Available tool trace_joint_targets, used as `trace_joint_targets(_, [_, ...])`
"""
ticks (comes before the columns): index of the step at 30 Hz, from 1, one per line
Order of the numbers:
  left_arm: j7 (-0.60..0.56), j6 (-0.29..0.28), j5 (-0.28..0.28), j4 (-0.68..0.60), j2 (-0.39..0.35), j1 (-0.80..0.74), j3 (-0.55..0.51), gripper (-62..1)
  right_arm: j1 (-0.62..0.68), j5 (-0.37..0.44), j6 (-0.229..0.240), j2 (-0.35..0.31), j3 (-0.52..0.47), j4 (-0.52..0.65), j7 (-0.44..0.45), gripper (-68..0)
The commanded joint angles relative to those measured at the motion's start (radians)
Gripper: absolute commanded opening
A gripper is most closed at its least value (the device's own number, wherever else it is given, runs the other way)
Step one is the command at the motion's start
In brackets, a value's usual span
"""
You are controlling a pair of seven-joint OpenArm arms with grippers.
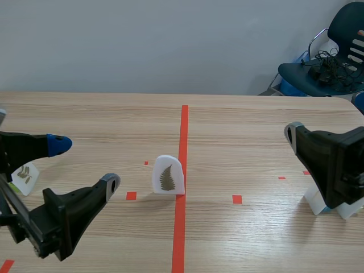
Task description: Do the leaf sorting experiment
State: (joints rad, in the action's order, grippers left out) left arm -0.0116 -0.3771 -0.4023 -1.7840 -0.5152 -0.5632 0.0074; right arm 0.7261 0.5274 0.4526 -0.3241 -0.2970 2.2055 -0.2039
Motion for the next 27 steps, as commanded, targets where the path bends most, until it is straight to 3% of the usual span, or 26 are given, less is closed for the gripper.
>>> trace_joint_targets(1, [-0.020,-0.003,0.033,0.050,0.005,0.048,0.029,1.4,-0.011,0.007,-0.003,-0.005,-0.005,0.006,0.018,0.4])
trace_joint_targets(7, [-0.116,-0.003,0.116,0.288,0.012,0.241,0.173,1.4,-0.011,-0.004,-0.010,-0.005,-0.005,0.006,0.018,0.4])
trace_joint_targets(9, [-0.147,-0.004,0.161,0.373,0.033,0.311,0.221,1.4,-0.011,-0.003,-0.017,-0.005,-0.005,0.006,0.018,0.4])
trace_joint_targets(13, [-0.189,-0.014,0.179,0.536,0.087,0.452,0.325,1.4,-0.011,-0.004,-0.018,-0.005,-0.005,0.006,0.018,0.4])
trace_joint_targets(16, [-0.220,-0.014,0.241,0.638,0.138,0.539,0.398,1.4,-0.011,-0.004,-0.018,-0.002,-0.005,0.006,0.016,0.4])
trace_joint_targets(21, [-0.263,0.003,0.273,0.766,0.211,0.640,0.496,1.4,-0.011,-0.004,-0.018,-0.002,-0.005,0.006,0.010,0.4])
trace_joint_targets(24, [-0.269,0.035,0.322,0.824,0.250,0.681,0.515,1.4,-0.011,-0.004,-0.018,-0.002,-0.005,0.006,0.006,0.4])
trace_joint_targets(27, [-0.286,0.055,0.327,0.868,0.266,0.702,0.520,1.4,-0.011,-0.003,-0.018,-0.002,-0.005,0.006,-0.001,0.4])
